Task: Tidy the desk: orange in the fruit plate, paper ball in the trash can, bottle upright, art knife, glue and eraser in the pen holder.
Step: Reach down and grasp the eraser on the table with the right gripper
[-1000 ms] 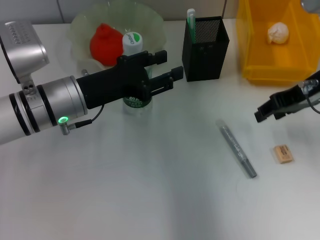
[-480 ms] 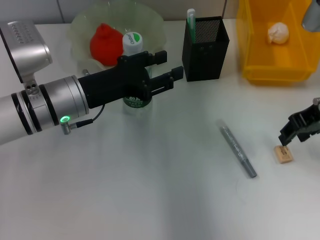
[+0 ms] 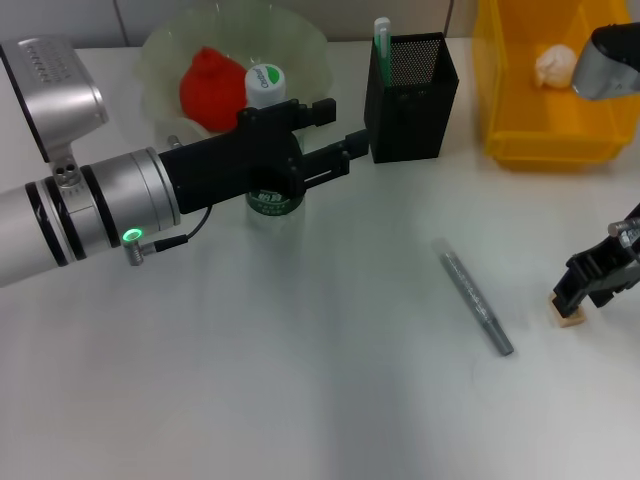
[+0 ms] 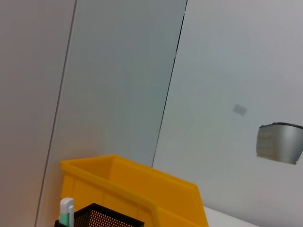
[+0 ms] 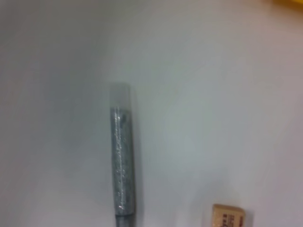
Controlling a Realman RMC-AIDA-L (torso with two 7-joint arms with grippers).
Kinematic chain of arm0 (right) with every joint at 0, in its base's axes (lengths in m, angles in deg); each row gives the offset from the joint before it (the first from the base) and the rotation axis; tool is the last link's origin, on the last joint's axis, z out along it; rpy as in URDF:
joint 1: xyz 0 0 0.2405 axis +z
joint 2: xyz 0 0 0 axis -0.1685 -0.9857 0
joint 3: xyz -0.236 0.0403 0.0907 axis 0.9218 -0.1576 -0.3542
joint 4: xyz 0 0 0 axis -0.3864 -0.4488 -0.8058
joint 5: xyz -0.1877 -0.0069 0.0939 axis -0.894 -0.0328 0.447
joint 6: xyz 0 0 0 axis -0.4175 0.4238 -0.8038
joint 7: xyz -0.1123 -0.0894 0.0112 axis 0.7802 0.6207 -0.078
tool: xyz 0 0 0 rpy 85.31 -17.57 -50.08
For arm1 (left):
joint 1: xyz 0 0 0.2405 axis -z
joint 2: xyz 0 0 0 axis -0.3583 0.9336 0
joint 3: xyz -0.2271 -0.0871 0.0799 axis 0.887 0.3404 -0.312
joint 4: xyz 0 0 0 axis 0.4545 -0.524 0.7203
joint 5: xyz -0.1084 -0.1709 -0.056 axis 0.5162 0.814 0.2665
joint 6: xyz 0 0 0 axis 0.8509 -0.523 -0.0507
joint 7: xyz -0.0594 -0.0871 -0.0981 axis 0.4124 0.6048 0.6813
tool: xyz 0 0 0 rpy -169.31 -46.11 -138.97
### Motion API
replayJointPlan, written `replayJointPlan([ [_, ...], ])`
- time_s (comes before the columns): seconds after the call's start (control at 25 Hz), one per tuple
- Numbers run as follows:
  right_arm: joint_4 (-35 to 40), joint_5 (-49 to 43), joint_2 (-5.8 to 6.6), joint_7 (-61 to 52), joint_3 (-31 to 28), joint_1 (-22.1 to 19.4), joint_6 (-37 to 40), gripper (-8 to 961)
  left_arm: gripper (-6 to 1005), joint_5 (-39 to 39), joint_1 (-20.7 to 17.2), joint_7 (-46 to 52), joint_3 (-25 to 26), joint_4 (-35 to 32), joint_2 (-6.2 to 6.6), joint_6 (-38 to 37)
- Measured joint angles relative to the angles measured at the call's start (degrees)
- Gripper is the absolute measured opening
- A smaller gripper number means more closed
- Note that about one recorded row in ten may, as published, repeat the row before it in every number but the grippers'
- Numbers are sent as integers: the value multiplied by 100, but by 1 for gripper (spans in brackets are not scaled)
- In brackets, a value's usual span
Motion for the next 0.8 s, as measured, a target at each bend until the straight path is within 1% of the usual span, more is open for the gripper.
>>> replayJointPlan([
  [0.24,-199,-51,0,3,18,57,-124,441,605,0,18,0,7,82,0,0],
  [0.56,-789,-61,0,10,191,348,-420,440,604,0,20,0,23,95,7,-1],
  [0.8,-833,-202,-8,-19,238,416,-412,441,604,0,25,0,32,123,19,-1],
])
